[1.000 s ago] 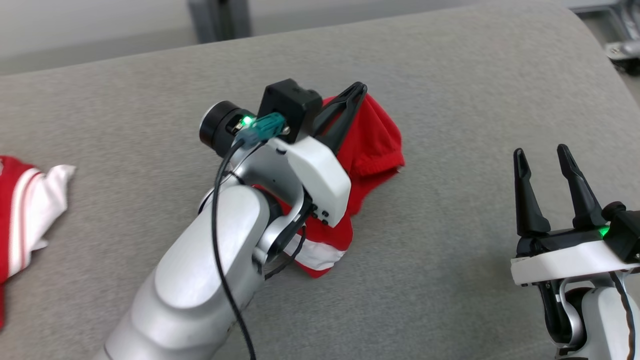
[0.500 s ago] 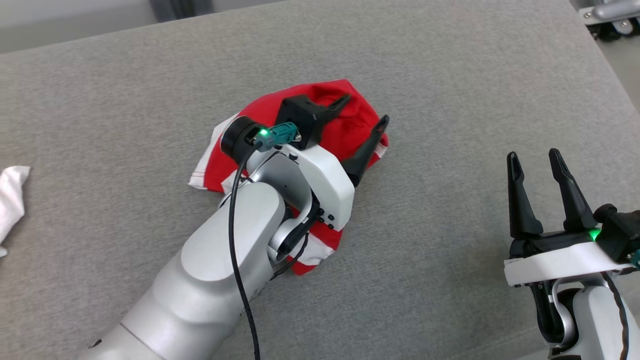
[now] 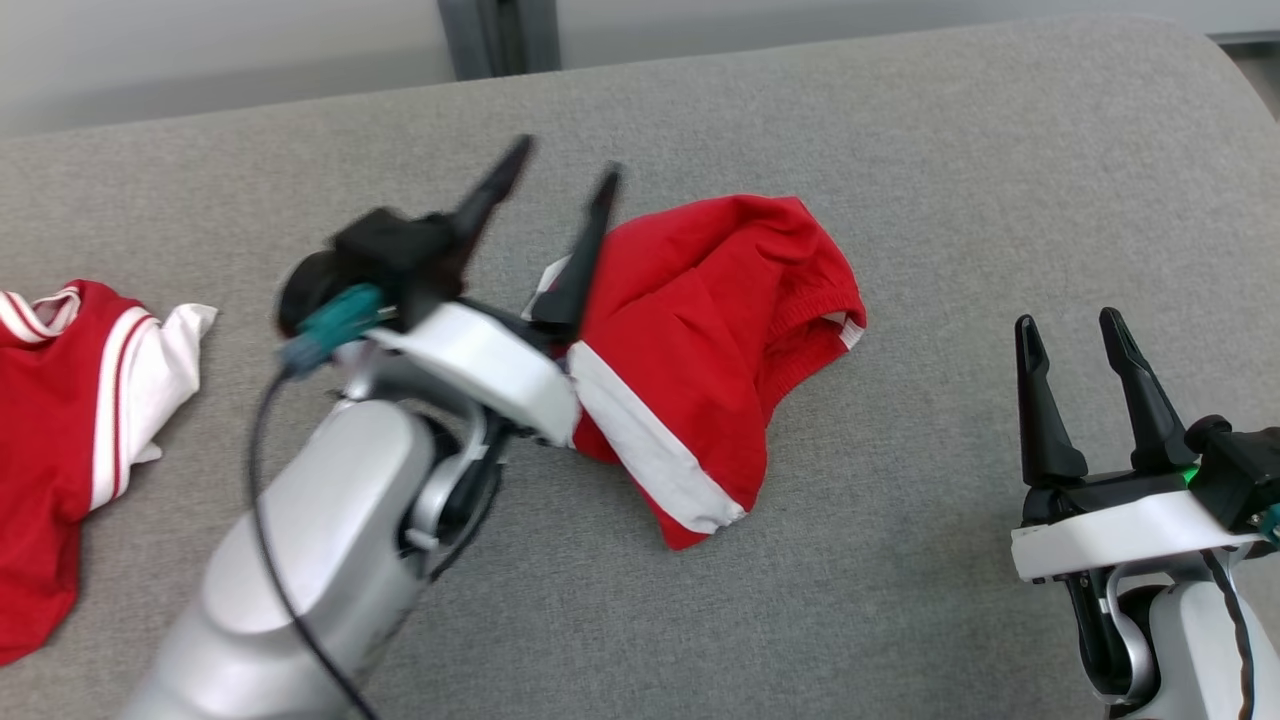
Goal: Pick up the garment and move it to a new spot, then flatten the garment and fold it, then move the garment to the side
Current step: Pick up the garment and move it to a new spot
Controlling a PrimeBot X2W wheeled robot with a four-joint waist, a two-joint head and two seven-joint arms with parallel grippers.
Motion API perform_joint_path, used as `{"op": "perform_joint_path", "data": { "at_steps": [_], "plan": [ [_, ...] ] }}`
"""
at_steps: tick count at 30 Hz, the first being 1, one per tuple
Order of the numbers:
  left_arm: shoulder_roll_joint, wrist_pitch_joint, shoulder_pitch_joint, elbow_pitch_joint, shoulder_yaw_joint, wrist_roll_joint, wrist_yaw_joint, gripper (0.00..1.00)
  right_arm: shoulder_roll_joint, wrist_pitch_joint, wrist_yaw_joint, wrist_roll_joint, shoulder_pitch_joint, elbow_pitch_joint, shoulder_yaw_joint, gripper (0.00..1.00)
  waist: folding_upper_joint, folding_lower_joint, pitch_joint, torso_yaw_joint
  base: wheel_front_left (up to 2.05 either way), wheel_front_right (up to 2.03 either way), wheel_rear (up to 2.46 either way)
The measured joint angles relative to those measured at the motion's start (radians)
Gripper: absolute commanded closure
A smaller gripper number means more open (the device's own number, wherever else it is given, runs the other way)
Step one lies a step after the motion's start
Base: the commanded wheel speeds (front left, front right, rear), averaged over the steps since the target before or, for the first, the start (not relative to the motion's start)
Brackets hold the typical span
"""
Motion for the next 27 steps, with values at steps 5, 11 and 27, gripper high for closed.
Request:
{"op": "perform_joint_path", "data": {
  "at_steps": [5,11,27],
  "plan": [
    [0.077,-0.075,0.1,-0.079,0.12,-0.033,0.074,0.0,0.0,0.012,0.0,-0.012,0.009,-0.007,-0.005,0.0,0.0,0.0,-0.026,0.024,0.0,0.0,0.0],
    [0.145,-0.137,0.223,-0.127,0.241,-0.064,0.124,0.0,0.0,0.028,0.0,-0.023,0.032,-0.02,-0.006,0.0,0.0,0.0,-0.062,0.047,0.0,0.0,0.0],
    [0.237,-0.167,0.532,-0.235,0.383,-0.025,0.131,0.0,0.0,0.067,0.0,-0.031,0.119,-0.036,0.012,0.0,0.0,0.0,-0.151,0.085,0.0,0.0,0.0]
  ]
}}
